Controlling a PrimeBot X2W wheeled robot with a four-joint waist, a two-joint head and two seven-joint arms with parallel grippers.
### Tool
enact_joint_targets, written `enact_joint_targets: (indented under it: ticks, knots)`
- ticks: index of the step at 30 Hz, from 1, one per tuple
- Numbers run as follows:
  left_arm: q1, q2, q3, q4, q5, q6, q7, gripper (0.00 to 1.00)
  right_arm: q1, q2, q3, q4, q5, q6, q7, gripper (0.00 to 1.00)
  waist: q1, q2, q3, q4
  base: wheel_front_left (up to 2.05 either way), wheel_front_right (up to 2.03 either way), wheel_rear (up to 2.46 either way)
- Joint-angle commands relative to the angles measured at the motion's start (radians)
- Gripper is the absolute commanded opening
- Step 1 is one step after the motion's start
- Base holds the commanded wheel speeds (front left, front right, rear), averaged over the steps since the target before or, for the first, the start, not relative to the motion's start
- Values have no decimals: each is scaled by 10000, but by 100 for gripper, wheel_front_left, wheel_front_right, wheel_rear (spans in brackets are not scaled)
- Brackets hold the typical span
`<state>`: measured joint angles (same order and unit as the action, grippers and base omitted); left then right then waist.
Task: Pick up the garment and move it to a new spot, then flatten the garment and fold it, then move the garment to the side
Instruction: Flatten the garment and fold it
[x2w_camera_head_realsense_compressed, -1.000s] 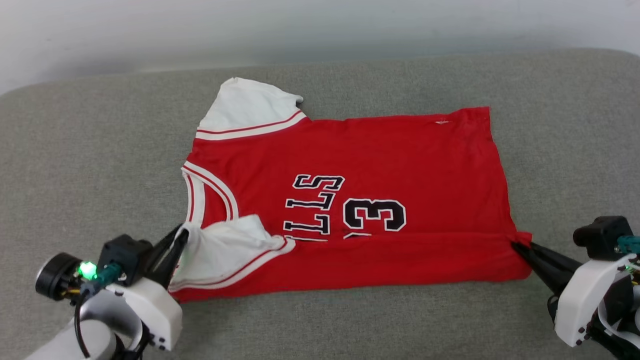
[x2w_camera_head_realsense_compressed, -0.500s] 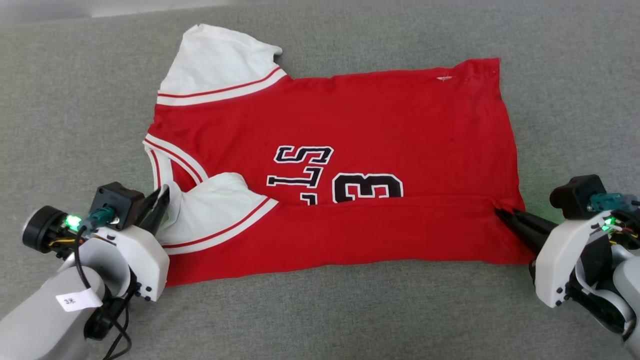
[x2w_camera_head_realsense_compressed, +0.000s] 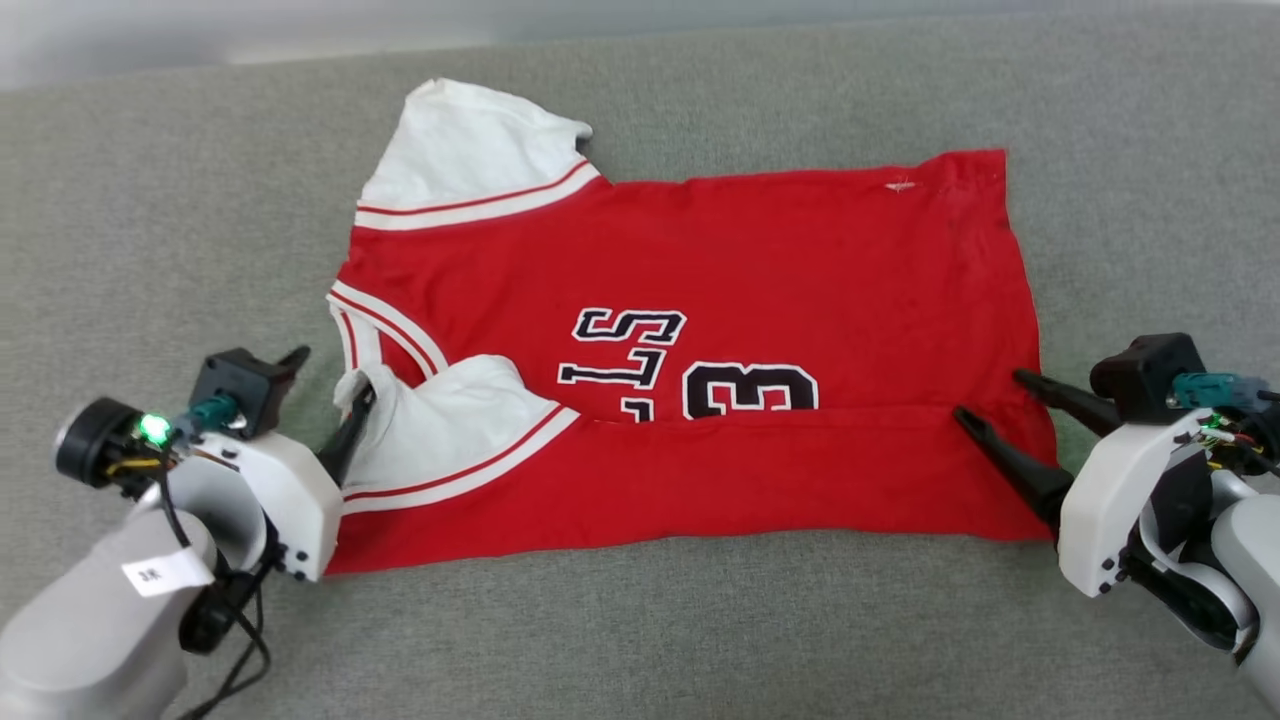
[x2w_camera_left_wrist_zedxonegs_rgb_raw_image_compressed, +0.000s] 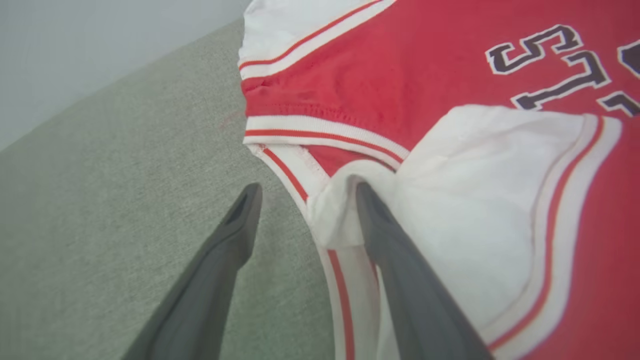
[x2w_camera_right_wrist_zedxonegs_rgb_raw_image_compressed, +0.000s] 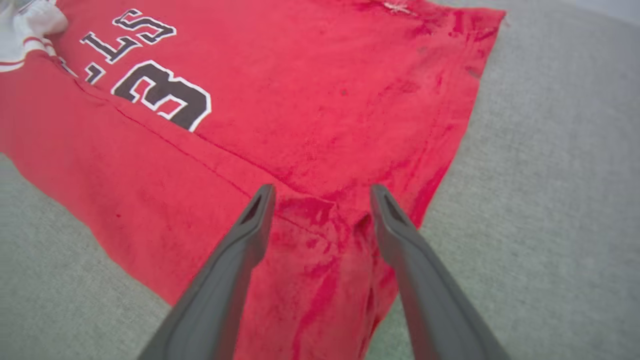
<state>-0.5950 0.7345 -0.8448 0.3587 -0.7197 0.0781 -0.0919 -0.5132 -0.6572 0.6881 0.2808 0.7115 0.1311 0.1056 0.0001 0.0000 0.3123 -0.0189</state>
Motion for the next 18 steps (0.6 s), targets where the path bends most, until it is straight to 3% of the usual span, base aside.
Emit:
enact_joint_targets:
  ticks: [1, 8, 18]
  knots:
    - [-179, 136, 58, -151, 47, 33, 21, 100, 99, -82, -87, -147, -43, -6, -72, 100, -1, 0, -284, 114, 0, 0, 0]
    - [-566, 765, 30, -1030, -72, -21, 1202, 100, 362, -189, -489, -588, -127, -6, 35, 100, -1, 0, -704, 299, 0, 0, 0]
    - [-1366, 1468, -378, -2551, -1849, -937, 5673, 100, 609, -14, -955, -977, -391, -6, 442, 100, -1, 0, -901, 432, 0, 0, 0]
